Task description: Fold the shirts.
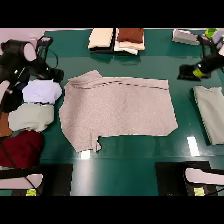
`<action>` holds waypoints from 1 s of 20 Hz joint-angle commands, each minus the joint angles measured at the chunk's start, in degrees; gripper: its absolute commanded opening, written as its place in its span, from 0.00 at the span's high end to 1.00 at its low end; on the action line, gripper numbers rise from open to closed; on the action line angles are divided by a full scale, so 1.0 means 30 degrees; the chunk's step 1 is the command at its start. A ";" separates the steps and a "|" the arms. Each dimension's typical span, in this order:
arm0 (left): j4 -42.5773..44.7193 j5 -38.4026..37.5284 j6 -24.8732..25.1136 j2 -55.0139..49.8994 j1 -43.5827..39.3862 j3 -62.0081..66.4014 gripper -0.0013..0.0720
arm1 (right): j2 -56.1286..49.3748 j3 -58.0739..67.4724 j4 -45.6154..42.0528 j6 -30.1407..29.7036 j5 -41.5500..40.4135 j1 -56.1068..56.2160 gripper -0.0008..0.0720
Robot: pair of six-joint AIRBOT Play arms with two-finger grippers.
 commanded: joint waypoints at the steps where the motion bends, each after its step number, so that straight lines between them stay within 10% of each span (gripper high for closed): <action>1: -0.1020 -0.0372 -0.0532 0.3526 0.0226 -0.5093 0.33 | 0.3126 -0.4823 0.0029 -0.0255 0.1355 -0.1217 0.42; 2: -0.1661 -0.0146 -0.0546 0.4583 0.0226 -0.6849 0.33 | 0.4036 -0.6615 0.0036 -0.0255 0.1530 -0.1610 0.25; 10: -0.3082 0.0794 -0.0940 0.7162 0.0226 -1.1730 0.33 | 0.6433 -1.5008 0.1996 0.0255 0.0007 -0.2470 0.24; 18: -0.3075 0.0860 -0.0874 0.7162 0.0226 -1.1730 0.33 | 0.5034 -1.5205 0.3534 0.0277 -0.1974 -0.0357 0.38; 20: -0.3075 0.0408 -0.0874 0.7162 0.0226 -1.1737 0.33 | 0.4087 -1.4666 0.3279 0.0284 -0.2149 0.0765 0.58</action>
